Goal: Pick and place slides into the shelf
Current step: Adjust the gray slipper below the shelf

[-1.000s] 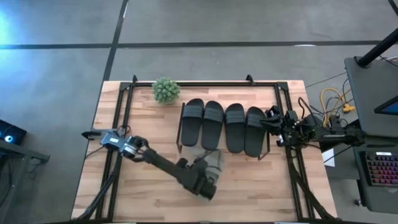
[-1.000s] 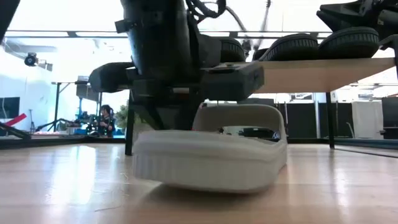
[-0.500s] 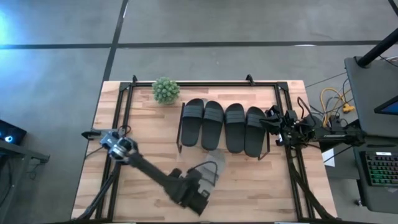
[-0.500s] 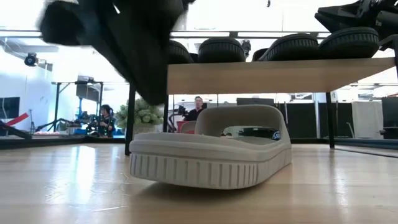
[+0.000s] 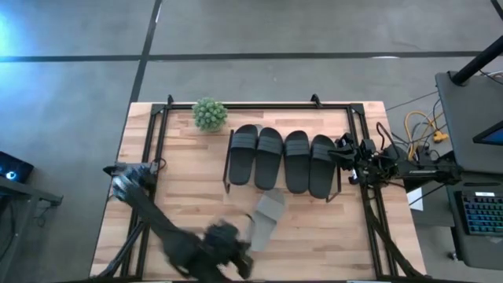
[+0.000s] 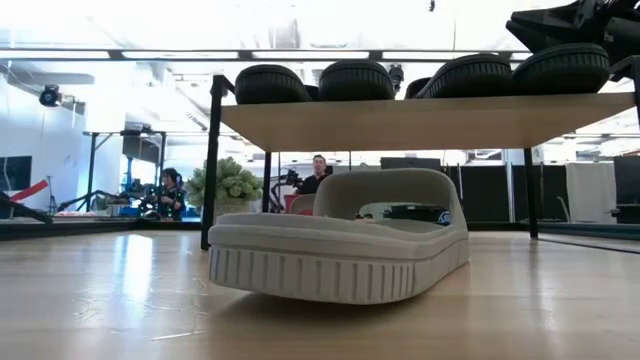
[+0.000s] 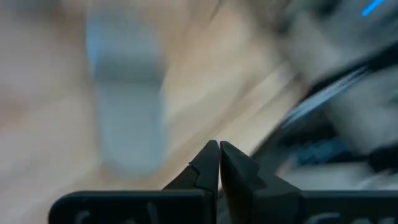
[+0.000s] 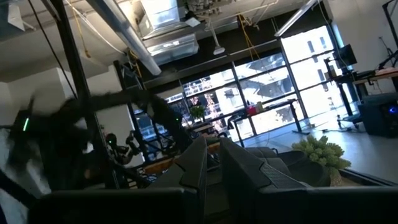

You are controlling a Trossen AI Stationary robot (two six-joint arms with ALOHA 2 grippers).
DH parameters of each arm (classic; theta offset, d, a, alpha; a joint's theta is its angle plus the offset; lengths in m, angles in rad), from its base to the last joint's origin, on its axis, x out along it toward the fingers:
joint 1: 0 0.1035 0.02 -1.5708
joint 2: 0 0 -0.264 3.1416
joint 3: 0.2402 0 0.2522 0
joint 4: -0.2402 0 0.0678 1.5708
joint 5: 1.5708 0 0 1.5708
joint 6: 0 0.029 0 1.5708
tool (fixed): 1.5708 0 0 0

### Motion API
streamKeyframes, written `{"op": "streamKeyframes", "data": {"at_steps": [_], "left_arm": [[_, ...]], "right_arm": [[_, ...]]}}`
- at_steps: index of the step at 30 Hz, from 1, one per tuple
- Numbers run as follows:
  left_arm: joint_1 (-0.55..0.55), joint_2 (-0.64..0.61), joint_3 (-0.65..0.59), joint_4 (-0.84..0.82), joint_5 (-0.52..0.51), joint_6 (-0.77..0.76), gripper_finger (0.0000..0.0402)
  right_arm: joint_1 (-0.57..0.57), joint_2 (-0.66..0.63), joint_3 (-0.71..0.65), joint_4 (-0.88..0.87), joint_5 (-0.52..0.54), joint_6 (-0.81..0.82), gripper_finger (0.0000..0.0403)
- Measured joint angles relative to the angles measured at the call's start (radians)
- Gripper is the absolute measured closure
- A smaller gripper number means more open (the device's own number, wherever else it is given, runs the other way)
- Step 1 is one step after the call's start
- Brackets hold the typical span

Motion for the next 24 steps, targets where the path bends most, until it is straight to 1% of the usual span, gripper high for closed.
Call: {"op": "streamKeyframes", "data": {"at_steps": [2, 4, 6, 8, 10, 11, 14, 16, 18, 20, 22, 24], "left_arm": [[0.007, -0.107, 0.018, -0.021, -0.187, 0.034, 0.0402], [0.047, -0.204, 0.013, -0.078, -0.336, 0.082, 0.0402], [0.119, -0.281, 0.01, -0.133, -0.395, 0.155, 0.0402], [0.214, -0.348, 0.008, -0.174, -0.393, 0.227, 0.0402], [0.342, -0.411, 0.008, -0.173, -0.332, 0.328, 0.0402], [0.416, -0.439, 0.01, -0.172, -0.278, 0.385, 0.0402], [0.66, -0.493, 0.009, -0.109, -0.065, 0.538, 0.0402], [0.817, -0.501, 0.008, -0.035, 0.063, 0.563, 0.0402], [0.957, -0.503, 0.008, 0.041, 0.165, 0.569, 0.0402], [1.075, -0.478, 0.003, 0.122, 0.251, 0.624, 0.0402], [1.179, -0.44, -0.002, 0.193, 0.365, 0.691, 0.0402], [1.261, -0.377, -0.003, 0.244, 0.488, 0.725, 0.0402]], "right_arm": [[0.0, -0.001, 0.0, 0.0, 0.0, 0.0, 0.0364], [0.0, 0.0, 0.0, 0.0, 0.0, 0.0, 0.0364], [0.0, 0.0, 0.0, -0.001, 0.0, 0.0, 0.0364], [0.0, 0.0, 0.0, -0.001, 0.0, 0.0, 0.0364], [0.0, 0.0, 0.0, -0.001, 0.0, 0.0, 0.0364], [0.0, 0.0, 0.0, -0.001, 0.0, 0.0, 0.0364], [0.0, 0.0, 0.0, -0.001, 0.0, 0.0, 0.0364], [0.0, 0.0, 0.0, -0.001, 0.0, 0.0, 0.0364], [0.0, 0.0, 0.0, -0.001, 0.0, 0.0, 0.0364], [0.0, 0.0, 0.0, -0.001, 0.0, 0.0, 0.0364], [0.0, 0.0, 0.0, -0.001, 0.0, 0.0, 0.0364], [0.0, 0.0, 0.0, -0.001, 0.0, 0.0, 0.0364]]}}
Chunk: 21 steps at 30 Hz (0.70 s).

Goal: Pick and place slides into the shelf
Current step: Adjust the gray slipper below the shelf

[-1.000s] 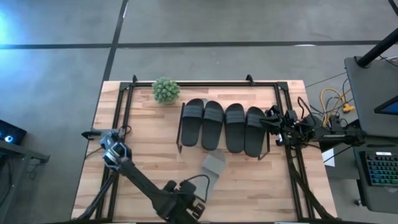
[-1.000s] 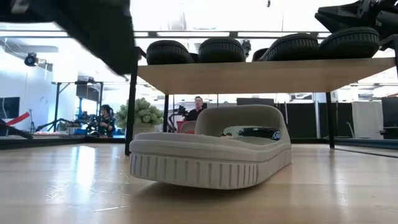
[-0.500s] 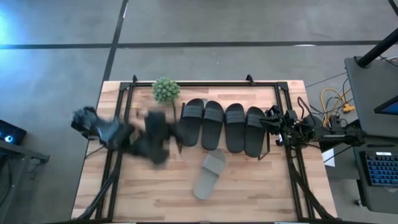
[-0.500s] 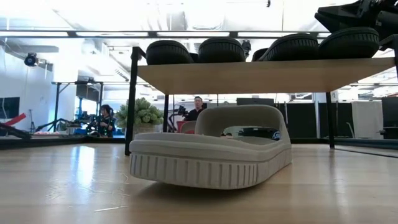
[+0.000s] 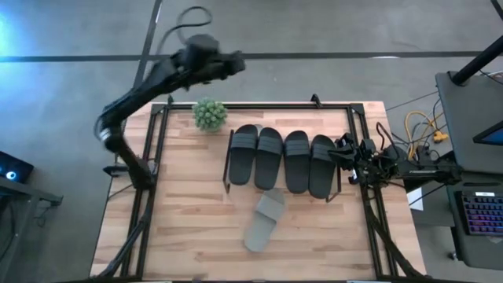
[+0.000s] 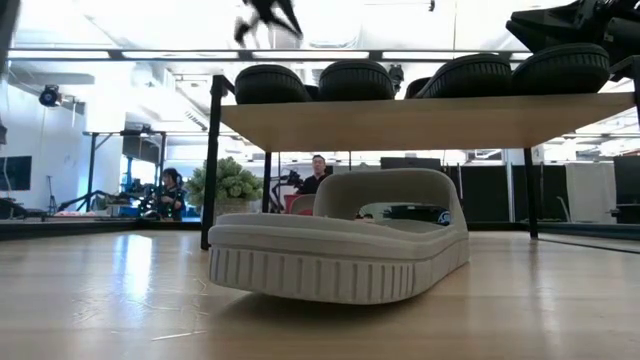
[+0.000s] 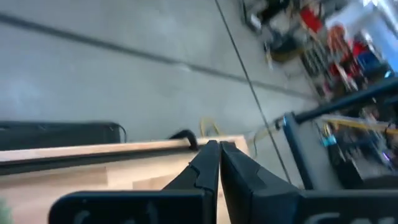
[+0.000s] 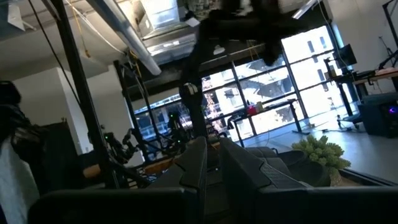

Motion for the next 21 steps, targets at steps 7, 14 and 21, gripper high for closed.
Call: {"op": "streamKeyframes", "data": {"at_steps": [7, 14, 21], "left_arm": [[0.187, 0.278, 0.002, 0.066, 0.451, 0.08, 0.0402], [0.216, 0.485, 0.003, 0.243, 0.8, -0.011, 0.0402], [0.208, 0.555, -0.002, 0.317, 0.852, -0.034, 0.0402]], "right_arm": [[0.0, -0.001, 0.0, 0.0, 0.0, 0.0, 0.0364], [0.0, -0.001, 0.0, 0.0, 0.0, 0.0, 0.0364], [0.0, -0.001, 0.0, 0.0, 0.0, 0.0, 0.0364]]}}
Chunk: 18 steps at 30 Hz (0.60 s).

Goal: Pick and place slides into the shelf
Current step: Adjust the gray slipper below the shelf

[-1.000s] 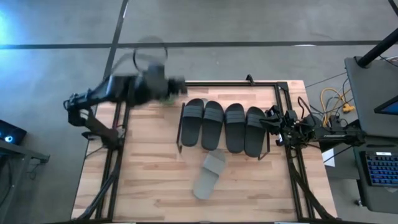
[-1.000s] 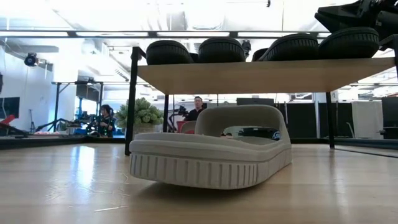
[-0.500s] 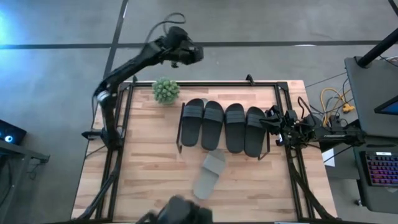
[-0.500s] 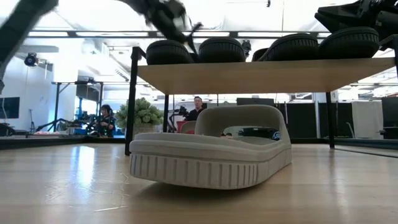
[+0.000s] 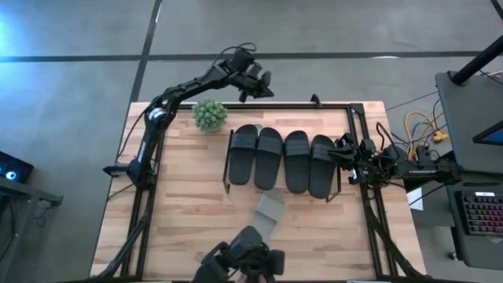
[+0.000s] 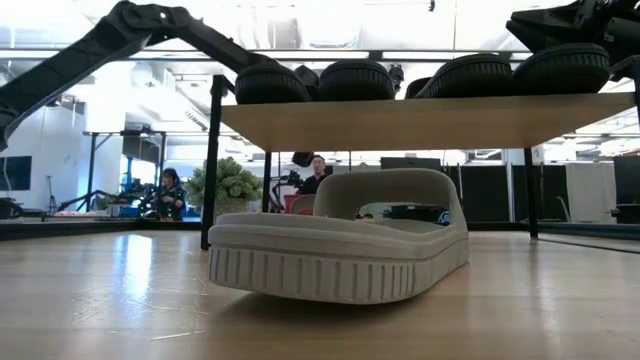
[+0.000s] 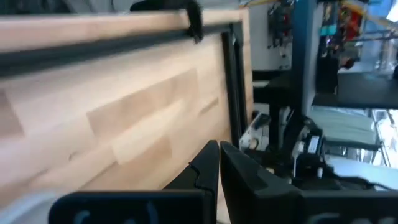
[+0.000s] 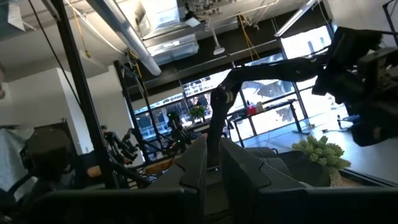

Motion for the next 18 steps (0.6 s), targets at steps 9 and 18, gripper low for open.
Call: {"op": "streamKeyframes", "data": {"at_steps": [9, 18], "left_arm": [[-0.001, 0.009, -0.001, 0.052, -0.172, -0.194, 0.0402], [-0.05, -0.005, -0.005, -0.054, -0.336, -0.33, 0.0402]], "right_arm": [[0.0, 0.0, 0.0, 0.0, 0.0, 0.0, 0.0364], [0.0, 0.0, 0.0, 0.0, 0.0, 0.0, 0.0364]]}}
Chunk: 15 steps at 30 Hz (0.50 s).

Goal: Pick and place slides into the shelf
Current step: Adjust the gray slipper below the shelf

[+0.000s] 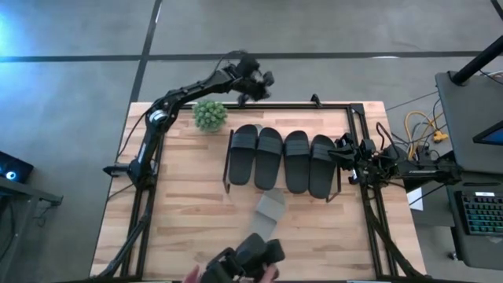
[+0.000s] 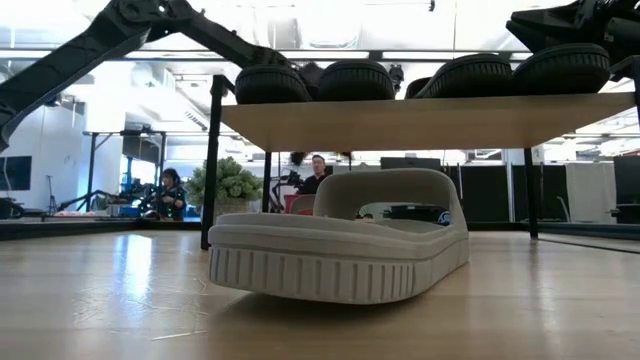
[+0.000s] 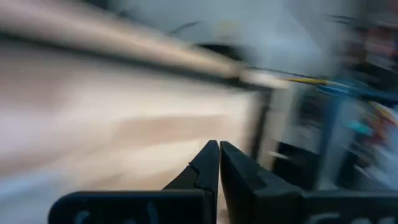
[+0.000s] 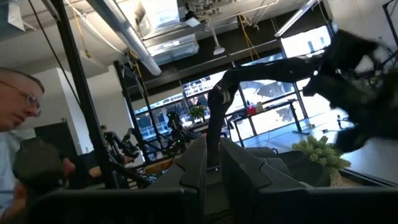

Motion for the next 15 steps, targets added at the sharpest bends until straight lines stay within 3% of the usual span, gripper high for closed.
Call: {"op": "streamKeyframes", "data": {"at_steps": [4, 7, 15], "left_arm": [[0.009, 0.004, -0.009, -0.325, -0.063, -0.056, 0.0402], [0.01, 0.002, -0.006, -0.361, -0.144, -0.051, 0.0402], [0.009, 0.036, -0.009, -0.396, -0.118, -0.095, 0.0402]], "right_arm": [[0.0, 0.0, 0.0, 0.0, 0.0, 0.0, 0.0364], [0.0, 0.0, 0.0, 0.0, 0.0, 0.0, 0.0364], [0.0, 0.0, 0.0, 0.0, 0.0, 0.0, 0.0364]]}}
